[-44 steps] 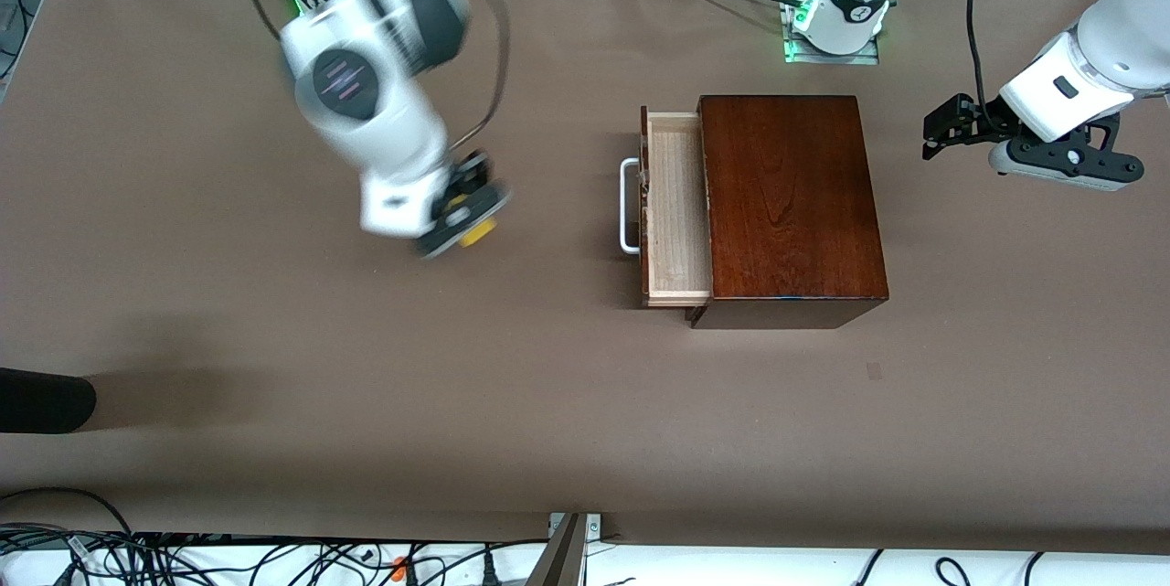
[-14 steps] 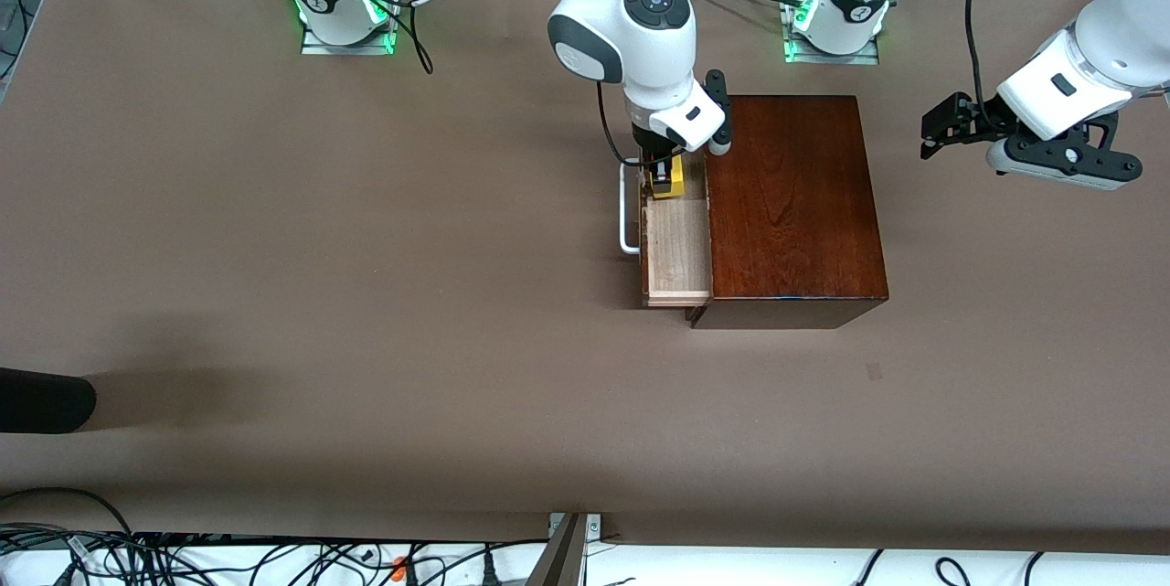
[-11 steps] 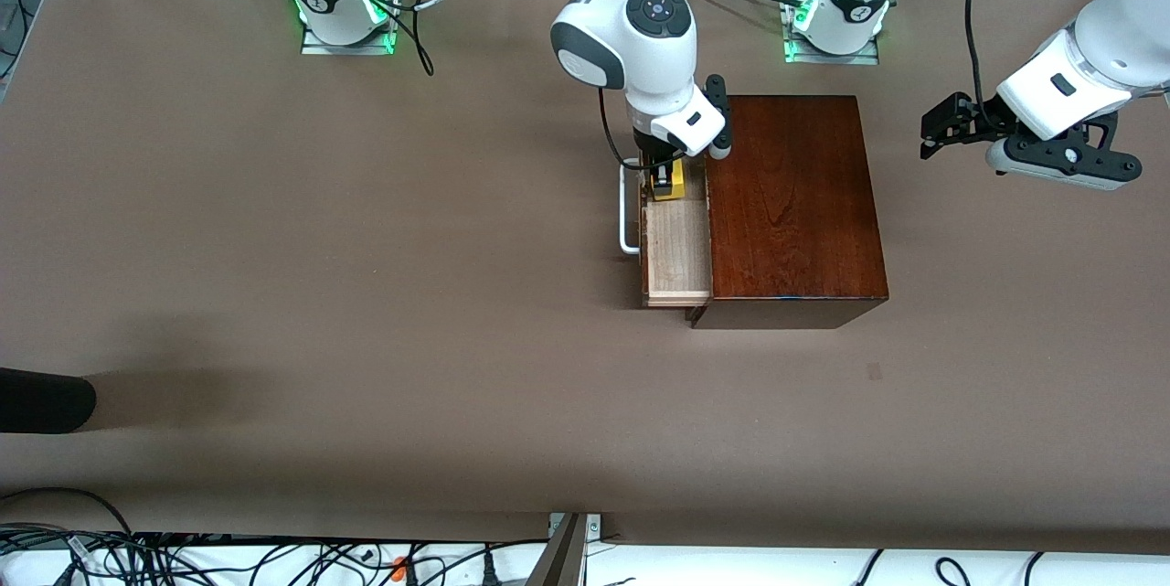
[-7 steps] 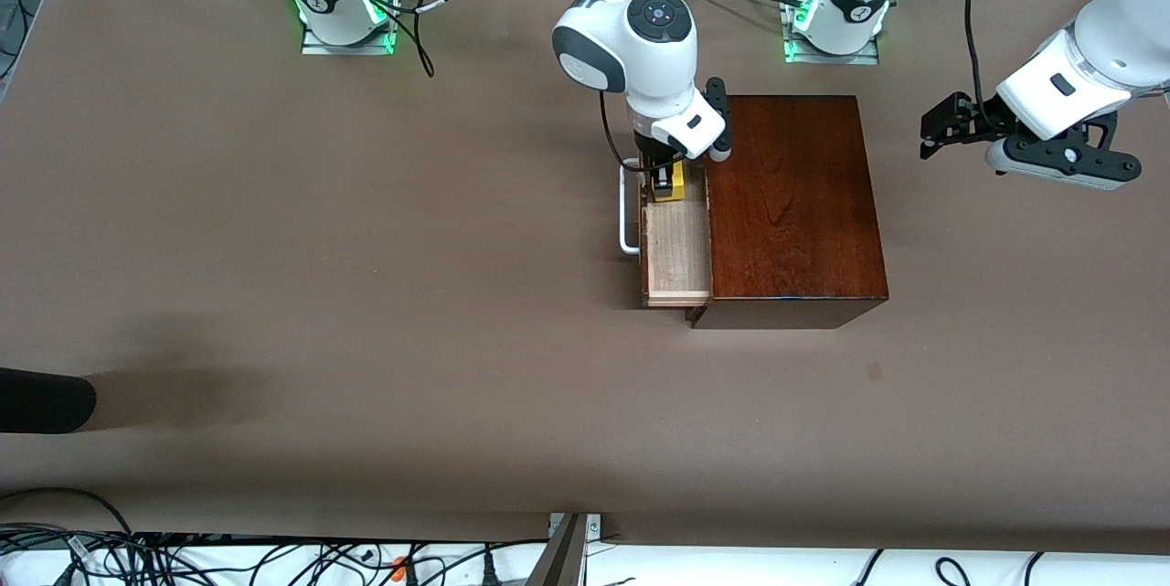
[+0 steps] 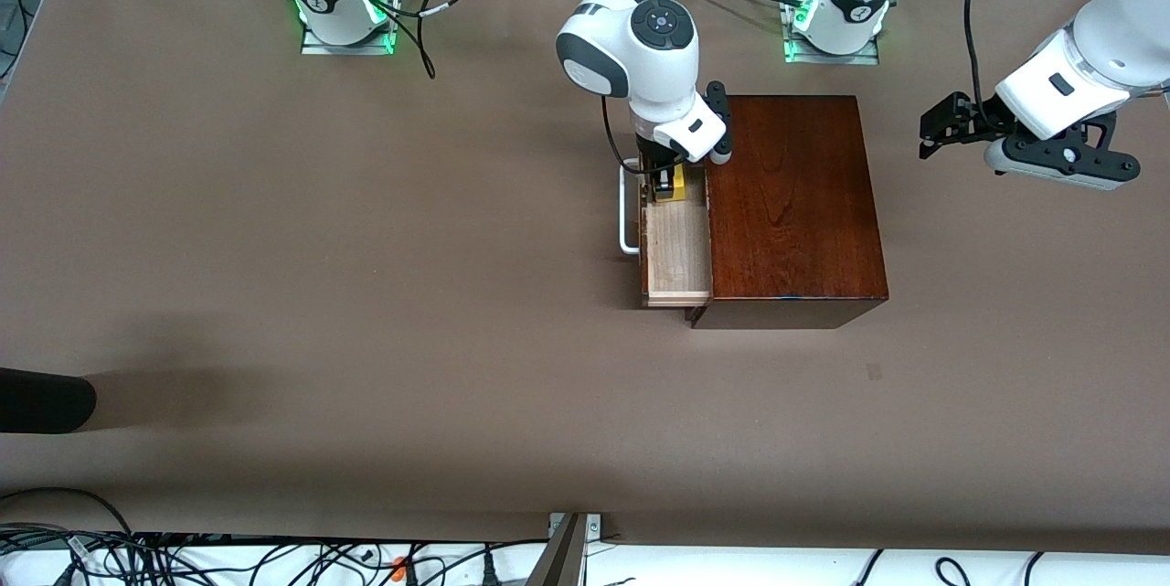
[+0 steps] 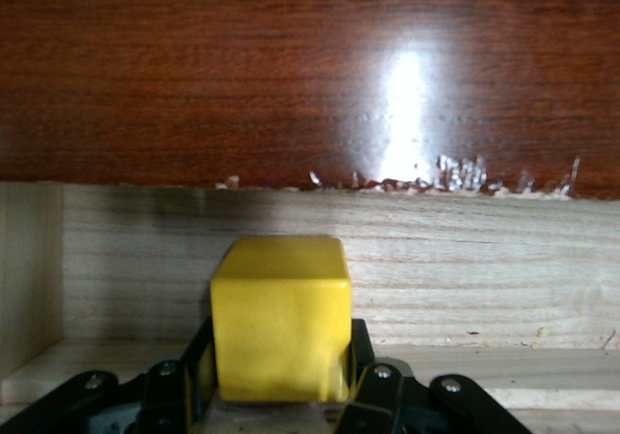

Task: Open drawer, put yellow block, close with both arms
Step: 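Lower the cube into the open drawer and open the right gripper, then withdraw the right gripper while the left gripper moves toward the drawer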

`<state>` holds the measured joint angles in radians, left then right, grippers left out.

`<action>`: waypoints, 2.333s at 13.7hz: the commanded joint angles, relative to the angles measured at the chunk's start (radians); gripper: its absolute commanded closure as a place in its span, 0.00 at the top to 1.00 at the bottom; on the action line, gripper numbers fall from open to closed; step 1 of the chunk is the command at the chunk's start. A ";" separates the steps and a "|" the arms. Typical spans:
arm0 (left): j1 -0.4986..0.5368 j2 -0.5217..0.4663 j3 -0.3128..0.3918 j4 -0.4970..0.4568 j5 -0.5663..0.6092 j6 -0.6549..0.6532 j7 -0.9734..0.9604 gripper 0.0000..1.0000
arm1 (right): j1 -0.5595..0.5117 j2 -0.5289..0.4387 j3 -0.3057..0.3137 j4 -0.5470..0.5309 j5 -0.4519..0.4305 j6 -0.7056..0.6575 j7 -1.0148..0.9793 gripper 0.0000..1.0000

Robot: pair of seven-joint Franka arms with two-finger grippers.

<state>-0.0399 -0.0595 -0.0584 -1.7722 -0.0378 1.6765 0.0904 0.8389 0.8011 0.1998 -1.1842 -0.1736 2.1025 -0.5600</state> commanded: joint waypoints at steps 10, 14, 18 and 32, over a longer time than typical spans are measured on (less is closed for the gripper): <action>-0.008 0.027 0.003 0.054 -0.025 -0.018 0.011 1.00 | -0.009 -0.066 0.003 0.116 0.014 -0.186 0.022 1.00; -0.009 0.029 0.002 0.065 -0.027 -0.029 0.009 1.00 | -0.090 -0.155 -0.008 0.127 0.040 -0.271 0.020 1.00; -0.014 0.046 -0.026 0.092 -0.027 -0.044 0.008 1.00 | -0.278 -0.249 -0.008 0.124 0.074 -0.317 0.009 1.00; -0.107 0.450 -0.339 0.345 -0.031 0.000 0.343 1.00 | -0.662 -0.698 -0.215 -0.338 0.269 -0.455 0.181 1.00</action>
<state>-0.0970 0.2704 -0.3886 -1.5545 -0.0427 1.6612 0.3375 0.2043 0.2416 -0.0212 -1.3404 0.0749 1.6342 -0.4487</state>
